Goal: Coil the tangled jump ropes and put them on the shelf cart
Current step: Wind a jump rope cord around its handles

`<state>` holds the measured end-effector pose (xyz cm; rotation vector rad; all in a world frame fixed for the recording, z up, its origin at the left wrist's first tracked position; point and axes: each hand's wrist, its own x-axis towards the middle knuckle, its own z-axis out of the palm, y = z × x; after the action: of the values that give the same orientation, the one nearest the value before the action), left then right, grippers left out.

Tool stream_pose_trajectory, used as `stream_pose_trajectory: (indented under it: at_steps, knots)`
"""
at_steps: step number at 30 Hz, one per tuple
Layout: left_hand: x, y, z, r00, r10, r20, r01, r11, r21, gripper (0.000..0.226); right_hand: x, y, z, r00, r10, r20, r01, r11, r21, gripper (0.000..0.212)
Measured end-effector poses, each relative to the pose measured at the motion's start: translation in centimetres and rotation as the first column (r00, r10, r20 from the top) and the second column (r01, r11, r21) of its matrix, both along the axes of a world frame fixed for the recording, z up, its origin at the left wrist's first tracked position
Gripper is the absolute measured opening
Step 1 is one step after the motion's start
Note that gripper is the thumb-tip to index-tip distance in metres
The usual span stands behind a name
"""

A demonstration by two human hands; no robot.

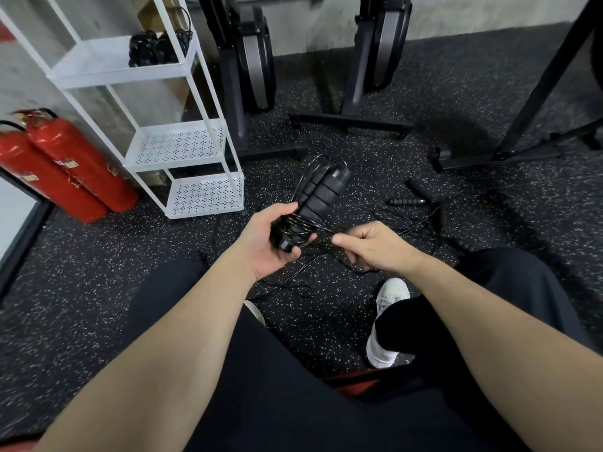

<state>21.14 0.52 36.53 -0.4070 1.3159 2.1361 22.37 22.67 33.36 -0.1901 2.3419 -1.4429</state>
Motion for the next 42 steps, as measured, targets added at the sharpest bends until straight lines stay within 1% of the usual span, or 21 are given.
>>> stream_pose_trajectory:
  at_steps: [3, 6, 9, 12, 13, 15, 17, 19, 21, 22, 25, 27, 29, 31, 33, 35, 37, 39, 42]
  knots:
    - [-0.5, -0.7, -0.3, 0.998, 0.059, -0.020, -0.057, 0.993, 0.105, 0.052, 0.2, 0.2, -0.3, 0.999, 0.043, 0.008, -0.042, 0.999, -0.015, 0.057]
    - [-1.0, -1.6, -0.3, 0.992, 0.124, -0.019, -0.119, 0.979, 0.167, 0.052, 0.0, 0.5, 0.2, 1.000, 0.029, 0.011, -0.028, 0.997, -0.071, 0.057]
    - [-0.8, -1.9, -0.1, 0.996, 0.085, -0.029, -0.078, 0.979, 0.190, 0.043, -0.1, 0.5, 0.4, 0.999, 0.017, 0.041, -0.013, 0.996, -0.090, 0.049]
    - [-0.5, -1.9, 0.2, 0.999, 0.023, -0.036, -0.016, 0.979, 0.202, 0.037, 0.1, 0.8, -0.1, 0.993, -0.010, 0.119, 0.020, 0.996, -0.083, 0.047]
    - [-0.5, -2.0, 0.2, 0.999, 0.009, -0.035, -0.002, 0.979, 0.202, 0.037, 0.1, 1.1, 0.0, 0.988, -0.013, 0.155, 0.029, 0.994, -0.105, 0.046]
    - [-0.5, -2.4, 0.2, 0.999, -0.027, -0.035, 0.034, 0.976, 0.216, 0.035, -0.1, 1.8, 0.3, 0.971, 0.020, 0.237, 0.036, 0.972, -0.232, 0.045]
    - [-0.6, -2.7, 0.0, 0.996, -0.076, -0.054, 0.086, 0.969, 0.231, 0.043, -0.4, 2.7, 0.5, 0.953, 0.061, 0.298, 0.053, 0.932, -0.359, 0.042]
    - [-0.6, -2.7, -0.2, 0.985, -0.147, -0.086, 0.162, 0.962, 0.218, 0.056, -0.5, 3.2, 0.5, 0.946, 0.028, 0.323, 0.110, 0.909, -0.402, 0.036]
    - [-0.5, -2.4, -0.3, 0.969, -0.228, -0.100, 0.242, 0.955, 0.174, 0.062, -0.6, 3.2, 0.2, 0.943, -0.049, 0.329, 0.183, 0.902, -0.390, 0.029]
    - [-0.4, -2.1, -0.3, 0.961, -0.260, -0.091, 0.270, 0.953, 0.135, 0.059, -0.7, 3.1, 0.1, 0.940, -0.082, 0.331, 0.213, 0.900, -0.381, 0.026]
    - [0.0, -1.5, -0.1, 0.936, -0.345, -0.075, 0.345, 0.939, -0.015, 0.042, -0.8, 3.1, 0.0, 0.926, -0.128, 0.354, 0.259, 0.900, -0.351, 0.021]
    - [0.1, -1.4, 0.1, 0.890, -0.448, -0.083, 0.442, 0.894, -0.077, 0.040, -0.9, 3.4, -0.4, 0.915, -0.152, 0.374, 0.284, 0.900, -0.330, 0.019]
    - [0.2, -1.3, 0.2, 0.827, -0.558, -0.071, 0.545, 0.826, -0.145, 0.036, -1.0, 3.4, -0.5, 0.910, -0.159, 0.384, 0.300, 0.890, -0.343, 0.010]
    - [0.2, -0.9, 0.1, 0.766, -0.641, -0.040, 0.615, 0.751, -0.241, 0.034, -1.1, 3.3, -0.7, 0.910, -0.156, 0.383, 0.292, 0.898, -0.328, 0.021]
    - [0.3, -0.4, -0.1, 0.730, -0.683, 0.005, 0.648, 0.691, -0.322, 0.033, -1.0, 3.0, -0.5, 0.908, -0.142, 0.394, 0.268, 0.920, -0.287, 0.024]
    - [0.4, 0.1, -0.4, 0.698, -0.715, 0.041, 0.670, 0.633, -0.388, 0.030, -0.8, 2.6, -0.5, 0.901, -0.168, 0.400, 0.274, 0.935, -0.226, 0.023]
    - [0.7, 0.6, -0.5, 0.658, -0.751, 0.056, 0.671, 0.552, -0.495, 0.030, -0.6, 2.1, -0.4, 0.922, -0.199, 0.333, 0.251, 0.961, -0.120, 0.025]
    - [0.9, 1.4, -0.3, 0.609, -0.792, 0.054, 0.638, 0.447, -0.627, 0.034, -0.5, 1.6, -0.5, 0.934, -0.205, 0.292, 0.236, 0.969, -0.076, 0.024]
    - [1.4, 2.4, -0.1, 0.508, -0.856, 0.091, 0.562, 0.249, -0.789, 0.039, -0.2, 0.9, -0.1, 0.949, -0.215, 0.230, 0.236, 0.970, -0.067, 0.022]
